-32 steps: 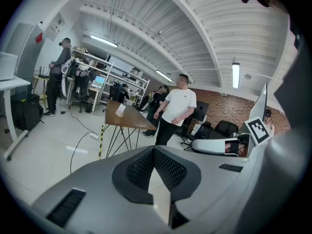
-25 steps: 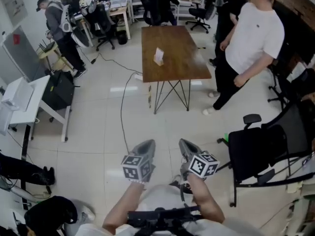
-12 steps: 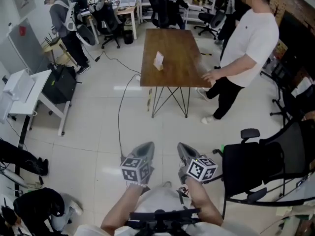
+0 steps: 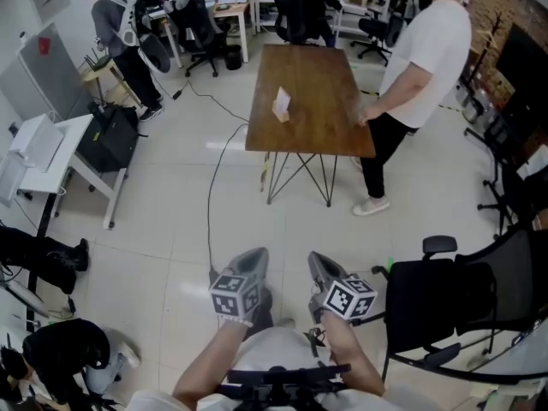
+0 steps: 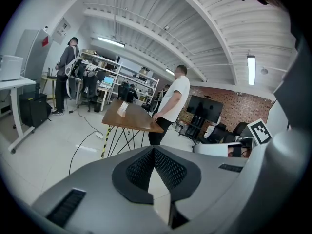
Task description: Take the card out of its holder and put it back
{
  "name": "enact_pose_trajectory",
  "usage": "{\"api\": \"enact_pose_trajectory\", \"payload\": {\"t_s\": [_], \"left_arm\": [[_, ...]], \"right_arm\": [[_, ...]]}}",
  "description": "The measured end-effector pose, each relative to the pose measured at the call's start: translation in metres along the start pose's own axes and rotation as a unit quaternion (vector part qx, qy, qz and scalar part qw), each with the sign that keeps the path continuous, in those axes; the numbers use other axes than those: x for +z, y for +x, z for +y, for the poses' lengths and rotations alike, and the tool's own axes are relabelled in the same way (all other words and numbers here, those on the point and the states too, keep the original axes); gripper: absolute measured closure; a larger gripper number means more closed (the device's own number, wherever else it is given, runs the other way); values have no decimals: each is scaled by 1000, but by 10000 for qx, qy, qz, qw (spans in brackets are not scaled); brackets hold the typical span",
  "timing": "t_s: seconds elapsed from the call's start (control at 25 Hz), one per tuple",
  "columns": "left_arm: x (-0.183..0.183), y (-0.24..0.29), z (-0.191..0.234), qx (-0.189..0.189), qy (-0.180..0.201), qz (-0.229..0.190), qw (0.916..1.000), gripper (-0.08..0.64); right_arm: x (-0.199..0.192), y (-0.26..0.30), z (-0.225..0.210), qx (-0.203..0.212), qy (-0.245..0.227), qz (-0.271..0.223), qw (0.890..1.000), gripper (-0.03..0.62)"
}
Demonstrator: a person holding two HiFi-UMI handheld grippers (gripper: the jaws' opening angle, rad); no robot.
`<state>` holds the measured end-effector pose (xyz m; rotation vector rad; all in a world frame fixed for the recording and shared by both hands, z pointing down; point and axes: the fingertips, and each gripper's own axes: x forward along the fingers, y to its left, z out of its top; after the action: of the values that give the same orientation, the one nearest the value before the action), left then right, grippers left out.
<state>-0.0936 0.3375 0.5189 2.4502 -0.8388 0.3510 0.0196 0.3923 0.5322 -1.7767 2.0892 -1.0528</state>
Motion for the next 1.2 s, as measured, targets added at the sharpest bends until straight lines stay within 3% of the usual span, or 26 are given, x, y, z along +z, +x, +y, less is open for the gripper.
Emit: {"api": "enact_pose_trajectory", "payload": {"t_s": [0.4, 0.88, 1.2], "left_arm": [[44, 74, 42, -57, -78, -7, 10000, 568], [124, 160, 107, -239, -56, 78, 9997, 568], [158, 206, 142, -413, 31, 162, 9990, 568]], "right_arm": [[45, 70, -36, -126, -14, 16, 9999, 592], [121, 180, -52, -281, -72, -104, 9995, 592], [152, 236, -66, -468, -123, -219, 9986, 592]]}}
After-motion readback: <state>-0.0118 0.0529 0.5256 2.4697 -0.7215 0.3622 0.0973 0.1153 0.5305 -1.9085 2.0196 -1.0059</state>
